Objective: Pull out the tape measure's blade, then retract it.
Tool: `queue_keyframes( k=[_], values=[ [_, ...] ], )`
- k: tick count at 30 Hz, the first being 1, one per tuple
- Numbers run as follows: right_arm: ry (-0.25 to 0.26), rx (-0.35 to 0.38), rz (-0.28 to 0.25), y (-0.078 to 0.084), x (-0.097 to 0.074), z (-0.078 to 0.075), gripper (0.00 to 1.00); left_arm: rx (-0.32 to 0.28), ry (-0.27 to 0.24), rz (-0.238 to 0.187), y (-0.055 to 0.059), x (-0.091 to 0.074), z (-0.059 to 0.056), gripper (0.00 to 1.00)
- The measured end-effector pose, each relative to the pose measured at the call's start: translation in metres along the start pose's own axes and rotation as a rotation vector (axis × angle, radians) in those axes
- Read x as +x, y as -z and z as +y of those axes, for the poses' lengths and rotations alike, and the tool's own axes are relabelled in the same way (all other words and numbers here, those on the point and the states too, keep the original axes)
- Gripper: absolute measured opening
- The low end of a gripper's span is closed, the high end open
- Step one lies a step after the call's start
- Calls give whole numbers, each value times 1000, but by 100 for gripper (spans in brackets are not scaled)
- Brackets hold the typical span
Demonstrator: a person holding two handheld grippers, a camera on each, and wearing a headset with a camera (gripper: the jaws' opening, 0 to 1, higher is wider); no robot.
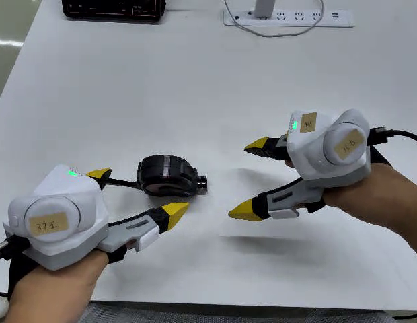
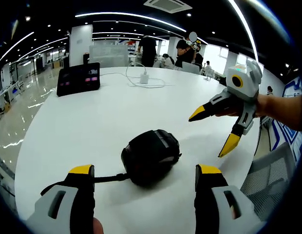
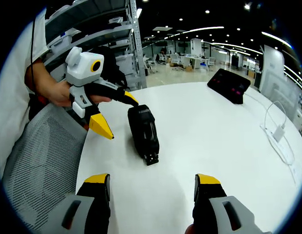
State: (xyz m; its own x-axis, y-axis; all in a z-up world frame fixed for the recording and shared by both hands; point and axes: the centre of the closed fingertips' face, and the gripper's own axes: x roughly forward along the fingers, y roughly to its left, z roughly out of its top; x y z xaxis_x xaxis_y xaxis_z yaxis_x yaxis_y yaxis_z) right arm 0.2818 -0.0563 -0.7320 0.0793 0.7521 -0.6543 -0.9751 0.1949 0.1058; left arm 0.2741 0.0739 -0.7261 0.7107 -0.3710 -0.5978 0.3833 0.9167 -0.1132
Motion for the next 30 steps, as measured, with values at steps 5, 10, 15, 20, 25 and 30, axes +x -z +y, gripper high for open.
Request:
queue_keyframes(
  k=[5, 10, 15, 20, 25, 30],
  values=[
    [14, 13, -8, 2, -7, 1, 71, 56, 2, 5, 0, -5, 1, 83],
    [28, 41, -33, 2, -13, 0, 74, 94, 7, 12, 2, -9, 2, 84],
    [33, 40, -23, 13, -19, 3, 77, 119, 21, 14, 4, -13, 0, 84],
    [53, 55, -37, 15, -26, 4, 79, 146, 44, 13, 5, -17, -2, 85],
    [74, 72, -49, 17, -33, 4, 80, 163, 60, 7, 3, -22, -1, 87],
    [91, 92, -57, 20, -36, 6, 85, 172, 77, 9, 4, -26, 0, 88]
  ],
)
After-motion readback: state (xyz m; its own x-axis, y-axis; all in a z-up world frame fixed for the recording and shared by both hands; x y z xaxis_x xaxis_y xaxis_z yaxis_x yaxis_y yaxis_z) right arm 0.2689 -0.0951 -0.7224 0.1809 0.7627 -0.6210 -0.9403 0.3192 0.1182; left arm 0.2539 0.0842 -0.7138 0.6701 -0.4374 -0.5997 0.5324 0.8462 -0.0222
